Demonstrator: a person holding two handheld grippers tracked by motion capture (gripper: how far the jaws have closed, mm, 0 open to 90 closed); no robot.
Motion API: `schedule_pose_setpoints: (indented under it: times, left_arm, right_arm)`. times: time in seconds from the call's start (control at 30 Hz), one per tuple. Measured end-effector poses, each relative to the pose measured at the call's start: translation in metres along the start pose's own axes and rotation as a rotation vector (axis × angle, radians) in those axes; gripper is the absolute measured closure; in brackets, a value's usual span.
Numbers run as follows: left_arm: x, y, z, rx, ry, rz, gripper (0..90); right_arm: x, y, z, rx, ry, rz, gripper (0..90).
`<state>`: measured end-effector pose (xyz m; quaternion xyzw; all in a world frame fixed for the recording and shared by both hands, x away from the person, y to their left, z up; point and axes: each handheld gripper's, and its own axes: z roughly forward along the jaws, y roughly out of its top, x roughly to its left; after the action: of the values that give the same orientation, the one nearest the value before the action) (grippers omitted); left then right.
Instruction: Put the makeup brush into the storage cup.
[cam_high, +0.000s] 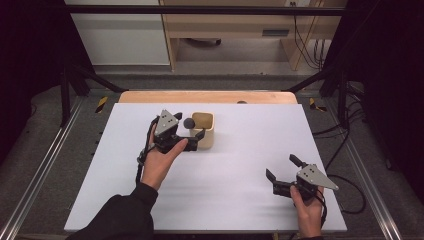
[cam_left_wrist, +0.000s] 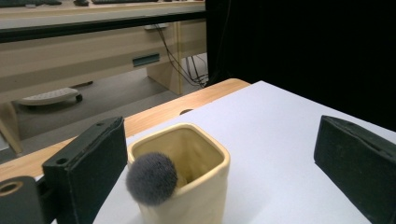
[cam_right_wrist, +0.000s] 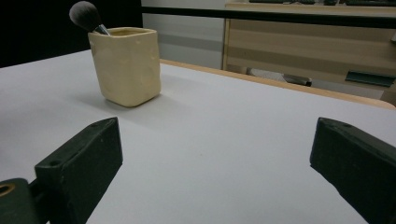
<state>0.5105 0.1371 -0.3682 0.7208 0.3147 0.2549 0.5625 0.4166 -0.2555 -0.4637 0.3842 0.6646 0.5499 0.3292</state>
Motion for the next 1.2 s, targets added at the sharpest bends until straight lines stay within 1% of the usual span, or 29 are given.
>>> schedule_pose_setpoints:
  times: [0.1, 0.23, 0.27, 0.3, 0.4, 0.47, 0.53, 0.57, 0.6, 0.67, 0.7, 0.73, 0.8, 1.0, 1.1, 1.2]
  left_arm:
    - [0.0, -0.003, -0.005, 0.001, -0.006, 0.003, 2.1]
    - [0.001, -0.006, -0.011, 0.002, -0.024, 0.0, 2.1]
    - [0.001, -0.007, -0.013, -0.001, -0.033, -0.003, 2.1]
    - [0.001, -0.008, -0.015, 0.001, -0.036, -0.002, 2.1]
    - [-0.001, -0.011, -0.02, 0.0, -0.043, 0.003, 2.1]
    - [-0.002, -0.013, -0.022, -0.008, -0.049, -0.001, 1.9]
    - [-0.003, -0.015, -0.025, -0.004, -0.054, 0.006, 1.8]
    - [-0.004, -0.016, -0.026, -0.009, -0.058, 0.001, 1.7]
    - [-0.004, -0.017, -0.028, 0.0, -0.061, 0.016, 1.7]
    - [-0.006, -0.019, -0.031, -0.002, -0.063, 0.017, 1.6]
    - [-0.006, -0.02, -0.032, 0.003, -0.063, 0.026, 1.6]
    - [-0.007, -0.021, -0.034, -0.005, -0.063, 0.024, 1.6]
    - [-0.007, -0.022, -0.036, 0.0, -0.069, 0.032, 1.6]
    - [-0.01, -0.027, -0.04, -0.004, -0.078, 0.044, 1.6]
    - [-0.011, -0.03, -0.042, -0.002, -0.077, 0.047, 1.6]
    - [-0.011, -0.034, -0.045, -0.004, -0.078, 0.041, 1.6]
  right_arm:
    - [0.0, 0.0, 0.0, 0.003, 0.0, 0.0, 2.6]
    - [0.001, 0.0, 0.001, 0.003, 0.003, 0.004, 3.3]
    - [0.002, 0.0, 0.001, 0.006, 0.006, 0.001, 3.5]
    - [0.002, 0.0, 0.002, 0.013, 0.007, -0.01, 3.5]
    - [0.005, 0.0, 0.003, 0.012, 0.009, -0.018, 3.0]
    - [0.005, 0.0, 0.003, 0.012, 0.011, -0.016, 2.4]
    - [0.005, 0.0, 0.003, 0.013, 0.012, -0.015, 2.2]
    - [0.005, 0.0, 0.003, 0.012, 0.012, -0.007, 2.2]
    - [0.005, 0.0, 0.003, 0.013, 0.013, -0.006, 2.1]
    - [0.004, 0.0, 0.003, 0.012, 0.011, -0.006, 2.0]
    - [0.004, 0.0, 0.002, 0.014, 0.01, -0.006, 1.9]
    - [0.004, 0.0, 0.003, 0.013, 0.008, -0.005, 1.9]
    - [0.004, 0.0, 0.002, 0.016, 0.007, -0.002, 1.9]
    - [0.005, 0.0, 0.003, 0.017, 0.01, -0.006, 2.0]
    - [0.005, 0.0, 0.003, 0.017, 0.009, -0.007, 1.9]
    - [0.005, 0.001, 0.002, 0.013, 0.013, 0.001, 1.9]
